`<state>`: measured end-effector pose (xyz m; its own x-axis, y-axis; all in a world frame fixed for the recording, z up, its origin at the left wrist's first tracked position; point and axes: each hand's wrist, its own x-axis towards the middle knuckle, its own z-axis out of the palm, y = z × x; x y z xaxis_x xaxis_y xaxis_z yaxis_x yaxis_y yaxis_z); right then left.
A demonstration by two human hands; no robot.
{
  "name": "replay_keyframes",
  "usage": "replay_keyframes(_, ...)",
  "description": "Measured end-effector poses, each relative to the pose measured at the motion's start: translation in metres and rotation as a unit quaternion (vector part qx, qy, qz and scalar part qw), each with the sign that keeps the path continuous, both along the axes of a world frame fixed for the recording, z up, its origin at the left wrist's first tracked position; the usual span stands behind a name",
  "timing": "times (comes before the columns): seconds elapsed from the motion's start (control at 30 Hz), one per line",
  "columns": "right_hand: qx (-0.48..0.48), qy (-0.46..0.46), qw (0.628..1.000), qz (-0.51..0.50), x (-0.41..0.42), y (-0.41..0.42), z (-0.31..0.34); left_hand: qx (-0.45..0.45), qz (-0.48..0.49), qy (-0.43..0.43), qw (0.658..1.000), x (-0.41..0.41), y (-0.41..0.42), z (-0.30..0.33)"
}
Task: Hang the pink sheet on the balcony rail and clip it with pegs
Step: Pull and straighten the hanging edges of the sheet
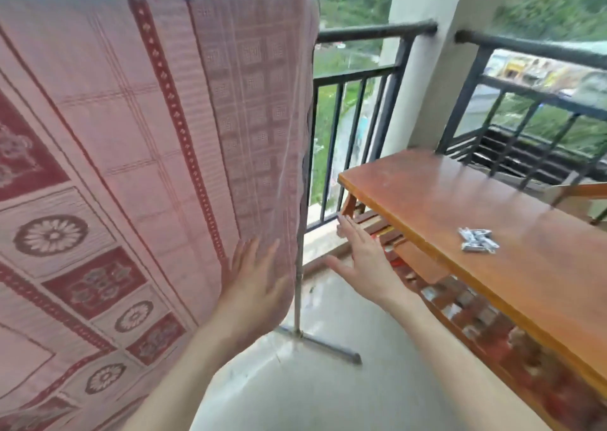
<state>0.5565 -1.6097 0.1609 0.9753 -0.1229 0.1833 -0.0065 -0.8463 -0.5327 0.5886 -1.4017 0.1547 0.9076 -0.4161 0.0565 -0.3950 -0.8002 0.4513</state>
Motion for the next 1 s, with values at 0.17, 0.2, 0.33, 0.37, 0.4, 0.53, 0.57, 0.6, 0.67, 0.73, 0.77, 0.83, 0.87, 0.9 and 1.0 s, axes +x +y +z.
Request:
replay_keyframes(0.17, 0.073, -0.006, 0.997, -0.001, 0.024, -0.037, 0.014, -0.034, -0.004, -0.015, 0.999, 0.031, -0.049, 0.007)
replay_keyframes(0.2, 0.097, -0.005, 0.995, 0.000, 0.030, -0.043, 0.013, -0.032, -0.004, -0.014, 0.999, 0.039, -0.059, 0.005)
replay_keyframes(0.33, 0.131, 0.030, 0.991, 0.029, 0.063, -0.068, 0.000, -0.055, 0.021, -0.031, 0.998, 0.072, -0.099, -0.015)
replay_keyframes(0.37, 0.126, 0.035, 0.990, 0.042, 0.075, -0.075, -0.002, -0.071, 0.033, -0.041, 0.996, 0.081, -0.109, -0.021)
replay_keyframes(0.4, 0.123, 0.037, 0.990, 0.055, 0.089, -0.082, -0.005, -0.093, 0.047, -0.053, 0.993, 0.090, -0.119, -0.027)
replay_keyframes(0.53, 0.107, 0.070, 0.986, 0.109, 0.143, -0.107, -0.017, -0.198, 0.131, -0.060, 0.970, 0.126, -0.154, -0.048)
replay_keyframes(0.57, 0.109, 0.089, 0.982, 0.123, 0.152, -0.112, -0.021, -0.218, 0.168, -0.046, 0.960, 0.133, -0.161, -0.053)
replay_keyframes(0.6, 0.108, 0.108, 0.978, 0.141, 0.160, -0.117, -0.025, -0.234, 0.208, -0.034, 0.949, 0.140, -0.169, -0.057)
replay_keyframes(0.67, 0.101, 0.132, 0.969, 0.180, 0.177, -0.130, -0.033, -0.253, 0.271, -0.009, 0.929, 0.153, -0.184, -0.061)
replay_keyframes(0.73, 0.106, 0.152, 0.960, 0.208, 0.199, -0.142, -0.039, -0.252, 0.316, 0.012, 0.915, 0.165, -0.196, -0.063)
replay_keyframes(0.77, 0.112, 0.165, 0.954, 0.222, 0.211, -0.146, -0.041, -0.251, 0.334, 0.015, 0.909, 0.170, -0.200, -0.064)
replay_keyframes(0.83, 0.131, 0.194, 0.939, 0.254, 0.235, -0.150, -0.046, -0.255, 0.370, 0.006, 0.893, 0.180, -0.205, -0.065)
replay_keyframes(0.87, 0.145, 0.213, 0.928, 0.270, 0.247, -0.150, -0.048, -0.259, 0.388, -0.001, 0.884, 0.184, -0.207, -0.066)
replay_keyframes(0.9, 0.159, 0.230, 0.916, 0.287, 0.260, -0.149, -0.050, -0.264, 0.404, -0.008, 0.876, 0.187, -0.209, -0.066)
replay_keyframes(1.0, 0.196, 0.263, 0.878, 0.350, 0.302, -0.141, -0.059, -0.275, 0.441, -0.037, 0.853, 0.195, -0.218, -0.069)
